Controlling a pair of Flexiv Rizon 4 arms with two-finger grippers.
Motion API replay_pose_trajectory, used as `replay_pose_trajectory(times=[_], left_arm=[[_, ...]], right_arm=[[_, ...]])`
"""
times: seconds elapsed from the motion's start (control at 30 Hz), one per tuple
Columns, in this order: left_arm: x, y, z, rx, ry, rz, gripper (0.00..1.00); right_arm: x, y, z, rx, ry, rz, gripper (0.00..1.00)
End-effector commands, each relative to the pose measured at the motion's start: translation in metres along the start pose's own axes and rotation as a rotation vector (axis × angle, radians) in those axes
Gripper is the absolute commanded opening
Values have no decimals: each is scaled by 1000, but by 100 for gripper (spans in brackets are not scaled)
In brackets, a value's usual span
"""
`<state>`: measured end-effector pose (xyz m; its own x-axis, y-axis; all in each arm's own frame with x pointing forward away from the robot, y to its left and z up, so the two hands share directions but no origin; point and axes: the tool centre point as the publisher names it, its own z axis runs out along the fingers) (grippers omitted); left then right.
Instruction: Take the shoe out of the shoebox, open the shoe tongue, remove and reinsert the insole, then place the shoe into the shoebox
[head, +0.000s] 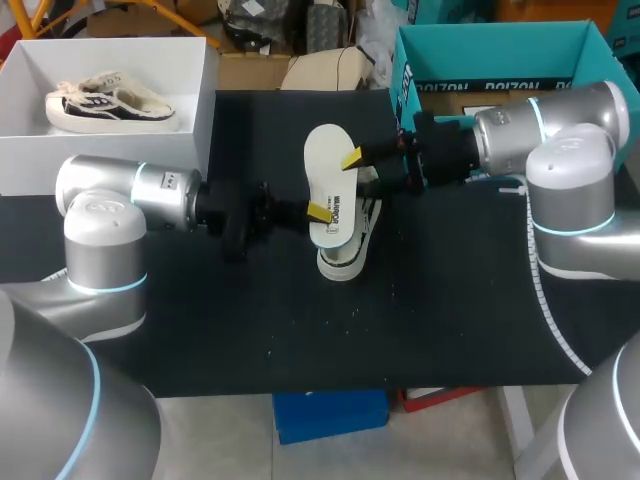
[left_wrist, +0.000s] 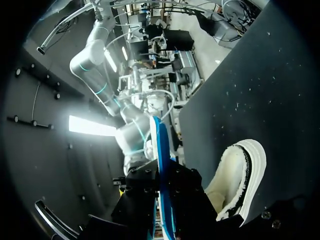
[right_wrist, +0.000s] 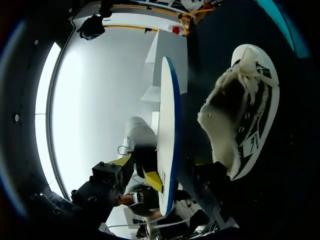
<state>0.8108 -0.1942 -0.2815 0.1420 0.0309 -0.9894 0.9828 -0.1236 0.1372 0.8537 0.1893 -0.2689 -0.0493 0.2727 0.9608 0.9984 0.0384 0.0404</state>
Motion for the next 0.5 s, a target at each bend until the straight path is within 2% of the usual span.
replay_pose_trajectory(times=[0.03,0.07,0.1,0.23,0.33,0.5], left_arm=[[0,-1,1,-5,3,3,0],[0,-1,1,-5,3,3,0],[0,-1,1,-5,3,3,0],[0,-1,1,-5,3,3,0],[0,-1,1,-5,3,3,0],[0,-1,1,-5,3,3,0]], right_arm=[[-7,-4,17,-21,7,2,67],[-8,-4,19,-22,8,3,66],[-8,-4,20,-26,11,3,62],[-10,-1,24,-46,11,0,65],[-10,2,24,-56,11,-3,63],[-13,8,22,-65,9,-6,55]])
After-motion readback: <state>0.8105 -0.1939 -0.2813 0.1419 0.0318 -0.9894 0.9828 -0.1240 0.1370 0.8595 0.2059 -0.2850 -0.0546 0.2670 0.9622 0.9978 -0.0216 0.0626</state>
